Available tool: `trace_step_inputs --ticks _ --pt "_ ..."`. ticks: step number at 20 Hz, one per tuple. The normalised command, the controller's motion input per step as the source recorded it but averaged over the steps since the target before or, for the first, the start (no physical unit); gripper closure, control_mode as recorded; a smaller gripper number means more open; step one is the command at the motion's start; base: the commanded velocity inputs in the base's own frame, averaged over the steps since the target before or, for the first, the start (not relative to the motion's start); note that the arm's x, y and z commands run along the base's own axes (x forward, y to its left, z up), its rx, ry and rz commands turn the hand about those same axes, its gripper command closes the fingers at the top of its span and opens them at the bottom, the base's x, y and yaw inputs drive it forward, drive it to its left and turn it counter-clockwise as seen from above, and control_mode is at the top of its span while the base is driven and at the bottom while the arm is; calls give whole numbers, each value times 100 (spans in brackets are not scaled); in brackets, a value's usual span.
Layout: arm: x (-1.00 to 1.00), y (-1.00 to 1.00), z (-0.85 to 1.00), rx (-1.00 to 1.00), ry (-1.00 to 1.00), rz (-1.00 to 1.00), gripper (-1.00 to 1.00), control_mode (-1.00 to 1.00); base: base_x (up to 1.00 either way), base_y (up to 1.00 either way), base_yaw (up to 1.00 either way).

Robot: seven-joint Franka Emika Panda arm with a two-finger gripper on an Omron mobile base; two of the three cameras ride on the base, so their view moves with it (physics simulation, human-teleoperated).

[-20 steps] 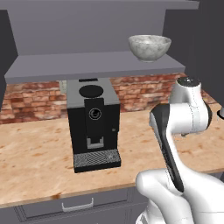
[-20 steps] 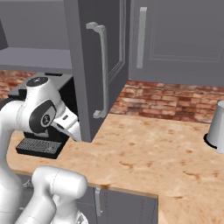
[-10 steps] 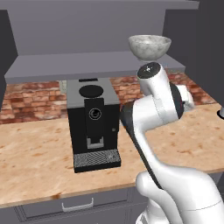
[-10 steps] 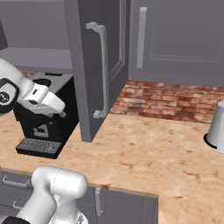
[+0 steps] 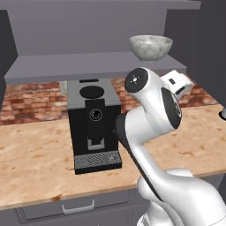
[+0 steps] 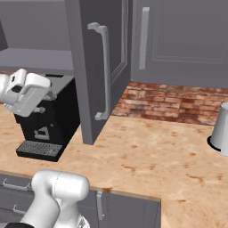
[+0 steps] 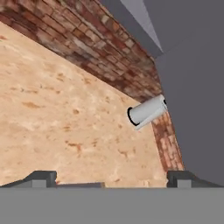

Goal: Pick up the bowls from the cabinet and place each bowl in front of a stool on the dining counter.

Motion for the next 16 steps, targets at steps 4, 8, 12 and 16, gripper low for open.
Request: trace_step_inputs --ticks 4,8,12,16 --pt "-7 3 38 -30 12 40 -100 -100 0 0 0" --pt "5 0 43 -18 30 37 -100 -100 0 0 0" --pt "22 0 51 1 27 15 -100 -100 0 0 0" --pt "29 11 33 0 27 0 -100 -100 0 0 0"
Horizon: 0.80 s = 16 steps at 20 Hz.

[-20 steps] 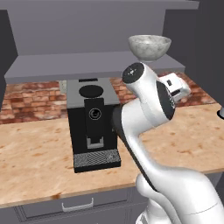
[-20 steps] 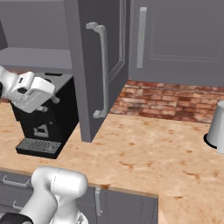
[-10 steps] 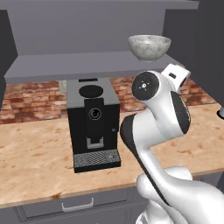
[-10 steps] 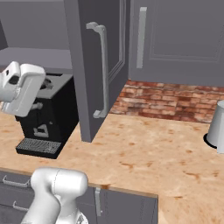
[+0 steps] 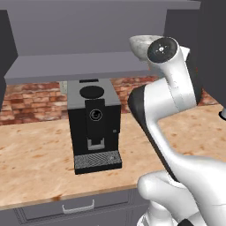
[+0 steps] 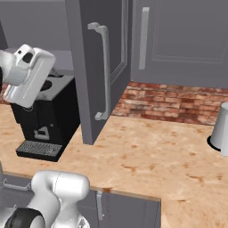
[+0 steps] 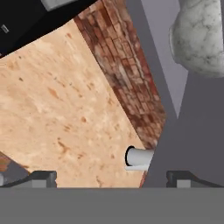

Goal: Pick up the bowls from the cabinet and place each bowl in front of a stool on the dining counter.

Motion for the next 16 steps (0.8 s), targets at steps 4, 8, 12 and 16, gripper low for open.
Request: trace_step_inputs --ticks 4,8,12,16 --pt "5 32 0 -1 2 -4 -100 -100 0 0 0" --pt "12 3 0 -1 -5 0 -100 -100 0 0 0" --pt "46 0 0 0 -10 0 -100 -100 0 0 0" --pt "53 0 0 -1 -12 0 -100 -100 0 0 0"
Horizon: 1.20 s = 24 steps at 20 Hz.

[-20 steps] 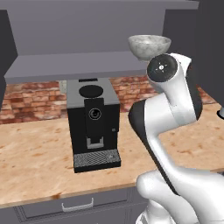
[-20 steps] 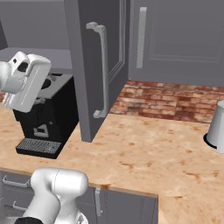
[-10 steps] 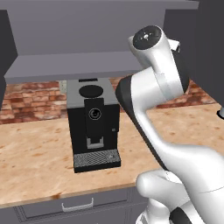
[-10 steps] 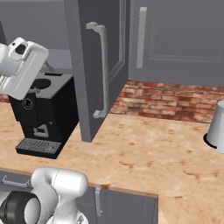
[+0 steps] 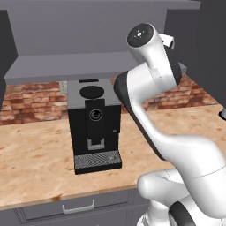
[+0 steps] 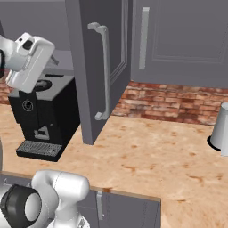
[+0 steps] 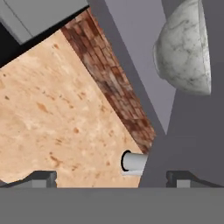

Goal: Pick up the bowls from the cabinet and place each bowl in front of a stool on the dining counter.

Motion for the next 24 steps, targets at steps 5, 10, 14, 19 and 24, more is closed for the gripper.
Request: trace_step_inputs --ticks 5,10,14,19,24 --pt "48 0 0 -9 -7 0 -100 -100 0 0 0" --pt "56 0 4 -8 -1 0 -100 -100 0 0 0" --pt "59 0 6 -6 -6 0 -100 -100 0 0 0" --pt "49 0 19 -7 -2 0 -100 -100 0 0 0" --pt "47 0 15 -5 0 0 -100 -100 0 0 0"
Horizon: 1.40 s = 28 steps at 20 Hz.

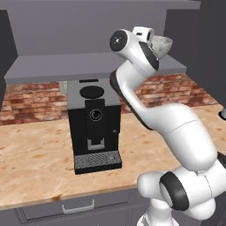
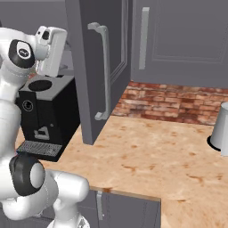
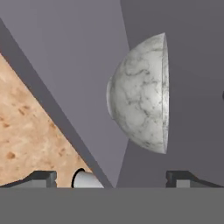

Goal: Pick up the bowls from the cabinet and place each bowl in front of a stool on the dining counter.

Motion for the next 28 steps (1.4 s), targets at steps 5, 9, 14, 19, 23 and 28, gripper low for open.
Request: trace_step_inputs --ticks 5,9,14,19,23,28 --pt "57 0 15 -7 0 0 -100 -100 0 0 0" --pt "60 0 0 -3 2 0 -100 -100 0 0 0" --pt "38 -3 0 0 1 0 -100 -100 0 0 0" --pt "31 -13 0 0 0 -1 -100 -100 0 0 0" --pt "20 -16 -11 0 0 -3 -100 -100 0 0 0" --pt "1 -22 -24 0 0 -5 -100 -100 0 0 0"
